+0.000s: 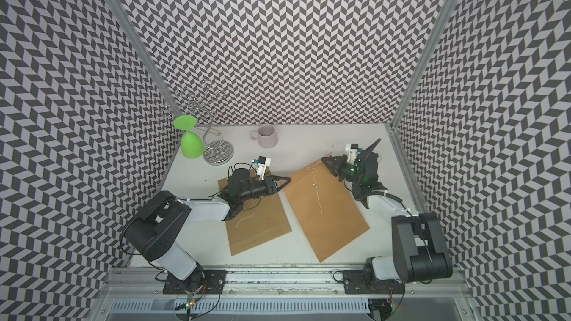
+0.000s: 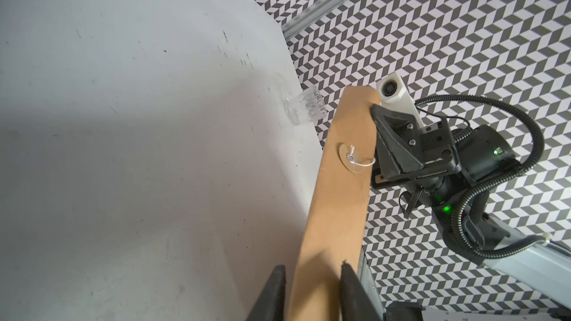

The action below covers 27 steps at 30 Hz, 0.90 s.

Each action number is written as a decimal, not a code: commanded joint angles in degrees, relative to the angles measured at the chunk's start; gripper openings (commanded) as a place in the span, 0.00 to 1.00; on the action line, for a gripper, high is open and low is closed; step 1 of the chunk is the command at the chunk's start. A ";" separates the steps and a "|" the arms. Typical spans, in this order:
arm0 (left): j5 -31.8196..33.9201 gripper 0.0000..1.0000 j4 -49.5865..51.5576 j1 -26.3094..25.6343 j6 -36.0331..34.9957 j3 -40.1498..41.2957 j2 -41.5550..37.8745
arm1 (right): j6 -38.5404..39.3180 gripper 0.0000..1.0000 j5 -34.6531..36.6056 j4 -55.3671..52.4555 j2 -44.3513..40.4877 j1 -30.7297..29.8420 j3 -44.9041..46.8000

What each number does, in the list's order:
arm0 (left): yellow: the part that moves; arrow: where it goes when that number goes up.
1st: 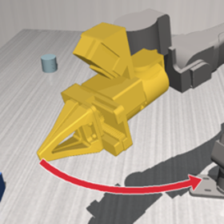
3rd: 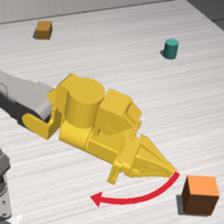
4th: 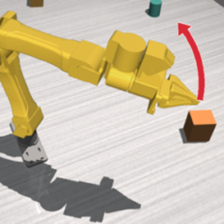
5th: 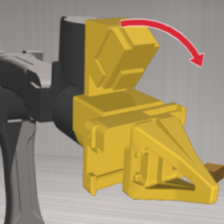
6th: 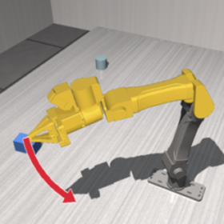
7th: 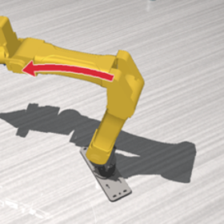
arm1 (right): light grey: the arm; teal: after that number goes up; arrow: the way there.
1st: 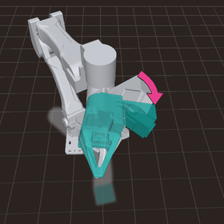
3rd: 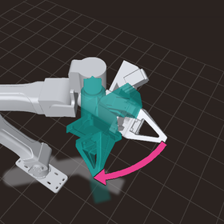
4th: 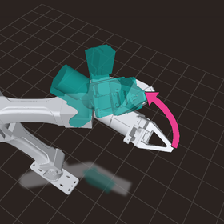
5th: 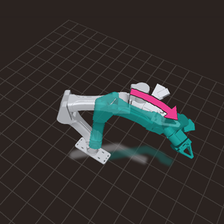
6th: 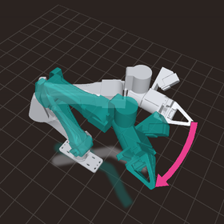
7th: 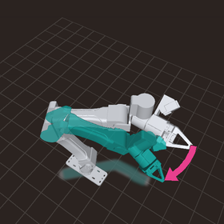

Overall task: Close the mouth of the file bag
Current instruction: Pick up the file bag from the center of the board.

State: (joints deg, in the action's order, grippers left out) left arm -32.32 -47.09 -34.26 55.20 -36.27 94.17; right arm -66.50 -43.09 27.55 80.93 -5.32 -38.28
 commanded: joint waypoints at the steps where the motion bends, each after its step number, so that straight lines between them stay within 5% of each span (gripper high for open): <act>1: -0.82 0.24 -1.80 0.68 -0.56 -0.28 -0.98 | 0.58 0.05 -1.59 4.90 -0.24 0.42 0.19; 6: -3.45 0.01 1.88 4.77 -3.25 -2.95 -3.82 | 8.46 0.31 -4.15 0.83 -1.30 0.78 -1.25; 10: -8.33 0.00 13.22 11.53 -8.53 -8.89 -8.27 | 20.82 0.57 -3.08 -11.74 -4.05 2.38 -6.61; 13: -11.83 0.00 27.45 16.79 -19.10 -17.20 -12.04 | 32.06 0.74 3.22 -24.56 -5.93 2.39 -14.28; 18: -16.98 0.00 53.94 19.24 -44.66 -34.97 -12.68 | 33.08 0.96 1.59 -16.40 -6.54 2.03 -18.01; 27: -20.00 0.00 66.87 19.11 -55.14 -48.83 -11.44 | 45.85 1.00 0.87 -19.89 -3.82 -2.14 -32.06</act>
State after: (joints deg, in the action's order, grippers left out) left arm -48.03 11.94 -14.66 6.46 -81.89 82.52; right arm -27.79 -42.35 7.81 76.23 -7.14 -67.20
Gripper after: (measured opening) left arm 0.052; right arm 0.998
